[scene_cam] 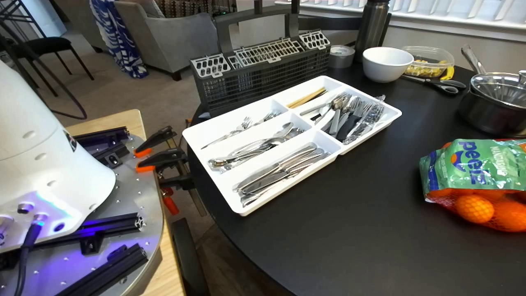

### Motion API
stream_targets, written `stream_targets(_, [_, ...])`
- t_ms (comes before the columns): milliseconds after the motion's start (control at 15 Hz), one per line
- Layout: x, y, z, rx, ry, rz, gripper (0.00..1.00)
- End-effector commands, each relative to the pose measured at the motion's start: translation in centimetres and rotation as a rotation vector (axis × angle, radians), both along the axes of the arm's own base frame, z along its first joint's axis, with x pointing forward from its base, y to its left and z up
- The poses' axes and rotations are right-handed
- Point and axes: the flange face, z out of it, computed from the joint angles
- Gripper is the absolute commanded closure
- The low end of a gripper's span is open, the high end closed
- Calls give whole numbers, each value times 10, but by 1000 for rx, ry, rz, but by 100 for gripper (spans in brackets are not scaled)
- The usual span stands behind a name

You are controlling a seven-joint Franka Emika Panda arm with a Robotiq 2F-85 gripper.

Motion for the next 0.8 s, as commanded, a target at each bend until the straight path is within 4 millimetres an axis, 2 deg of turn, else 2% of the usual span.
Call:
stream_targets(0, [-23, -10, 17, 18, -48, 54, 0])
stream_targets(67, [-8, -6, 10, 6, -16, 13, 0])
stream_targets(267, [-15, -8, 17, 9, -30, 24, 0])
stream_targets(733, [-16, -6, 16, 9, -31, 28, 0])
